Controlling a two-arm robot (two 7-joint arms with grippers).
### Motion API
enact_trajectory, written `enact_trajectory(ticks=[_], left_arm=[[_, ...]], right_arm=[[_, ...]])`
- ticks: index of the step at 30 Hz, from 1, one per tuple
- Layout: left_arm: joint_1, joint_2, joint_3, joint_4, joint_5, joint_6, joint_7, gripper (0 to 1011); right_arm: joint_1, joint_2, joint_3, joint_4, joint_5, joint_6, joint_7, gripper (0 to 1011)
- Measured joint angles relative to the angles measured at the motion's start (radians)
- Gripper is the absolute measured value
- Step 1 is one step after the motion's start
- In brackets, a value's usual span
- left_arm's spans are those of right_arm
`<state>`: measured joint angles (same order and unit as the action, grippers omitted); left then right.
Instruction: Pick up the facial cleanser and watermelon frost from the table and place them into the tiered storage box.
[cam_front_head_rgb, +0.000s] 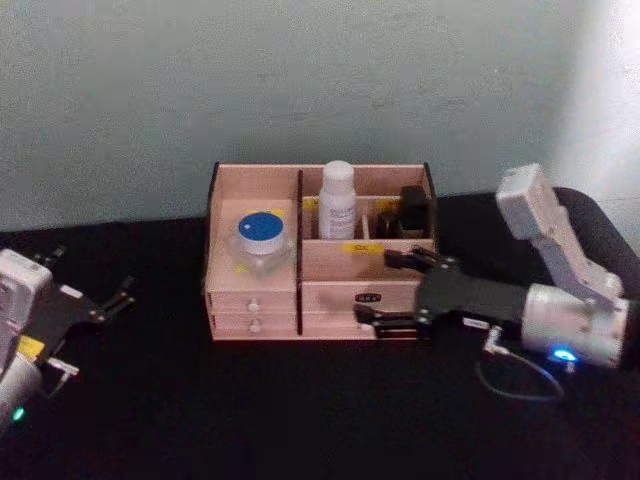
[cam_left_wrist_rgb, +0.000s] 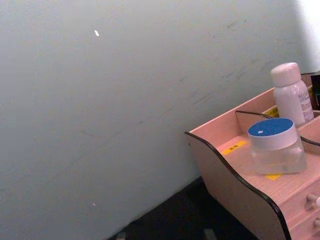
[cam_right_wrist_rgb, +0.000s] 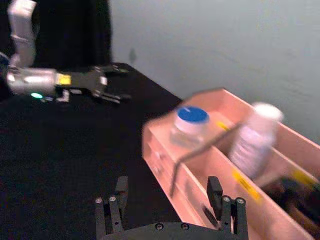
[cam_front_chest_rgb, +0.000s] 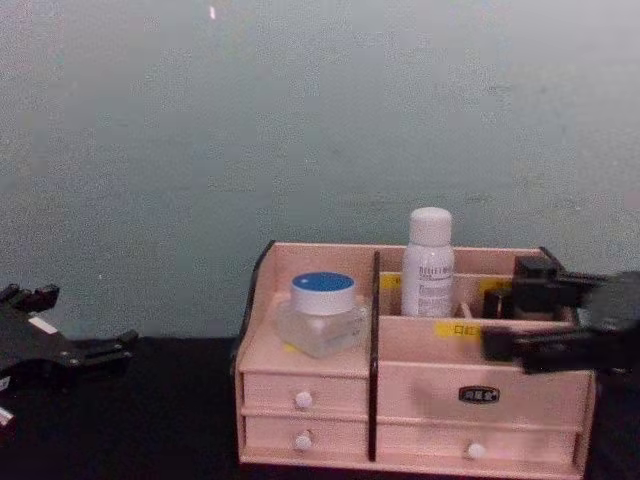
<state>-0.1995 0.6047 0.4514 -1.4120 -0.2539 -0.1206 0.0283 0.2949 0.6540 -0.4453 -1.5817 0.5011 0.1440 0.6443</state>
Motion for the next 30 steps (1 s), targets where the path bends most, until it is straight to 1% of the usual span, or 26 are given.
enact_trajectory(ticks=[1,5,6,7,8,10,12,13,15,16,18,19,21,22,28,30], left_arm=[[0.0,0.0,0.0,0.0,0.0,0.0,0.0,1001],[0.0,0.0,0.0,0.0,0.0,0.0,0.0,1001],[0.0,0.0,0.0,0.0,0.0,0.0,0.0,1001],[0.0,0.0,0.0,0.0,0.0,0.0,0.0,1001],[0.0,0.0,0.0,0.0,0.0,0.0,0.0,1001],[0.0,0.0,0.0,0.0,0.0,0.0,0.0,1001],[0.0,0.0,0.0,0.0,0.0,0.0,0.0,1001],[0.0,0.0,0.0,0.0,0.0,0.0,0.0,1001],[0.0,0.0,0.0,0.0,0.0,0.0,0.0,1001],[0.0,0.0,0.0,0.0,0.0,0.0,0.0,1001],[0.0,0.0,0.0,0.0,0.0,0.0,0.0,1001],[0.0,0.0,0.0,0.0,0.0,0.0,0.0,1001],[0.0,0.0,0.0,0.0,0.0,0.0,0.0,1001],[0.0,0.0,0.0,0.0,0.0,0.0,0.0,1001],[0.0,0.0,0.0,0.0,0.0,0.0,0.0,1001],[0.0,0.0,0.0,0.0,0.0,0.0,0.0,1001]], right_arm=[[-0.03,0.02,0.021,-0.016,0.008,-0.001,-0.03,1003],[-0.083,0.045,0.07,-0.042,0.017,-0.003,-0.106,1002],[-0.109,0.047,0.1,-0.051,0.016,-0.007,-0.158,1003],[-0.121,0.047,0.114,-0.056,0.012,-0.009,-0.186,1002],[-0.145,0.04,0.141,-0.064,-0.014,-0.019,-0.257,1002],[-0.165,0.026,0.16,-0.069,-0.058,-0.034,-0.343,1002],[-0.178,0.012,0.172,-0.07,-0.104,-0.047,-0.416,1002],[-0.187,-0.008,0.182,-0.066,-0.144,-0.056,-0.485,1003],[-0.193,-0.028,0.188,-0.057,-0.18,-0.059,-0.547,1002],[-0.197,-0.049,0.189,-0.046,-0.222,-0.061,-0.606,1003],[-0.198,-0.067,0.185,-0.033,-0.269,-0.061,-0.663,1003],[-0.197,-0.084,0.177,-0.017,-0.306,-0.058,-0.704,1003],[-0.195,-0.1,0.169,0.0,-0.338,-0.052,-0.737,1002],[-0.192,-0.115,0.159,0.018,-0.364,-0.046,-0.761,1002],[-0.177,-0.158,0.128,0.086,-0.418,-0.038,-0.783,1003],[-0.172,-0.165,0.126,0.099,-0.425,-0.038,-0.783,1002]])
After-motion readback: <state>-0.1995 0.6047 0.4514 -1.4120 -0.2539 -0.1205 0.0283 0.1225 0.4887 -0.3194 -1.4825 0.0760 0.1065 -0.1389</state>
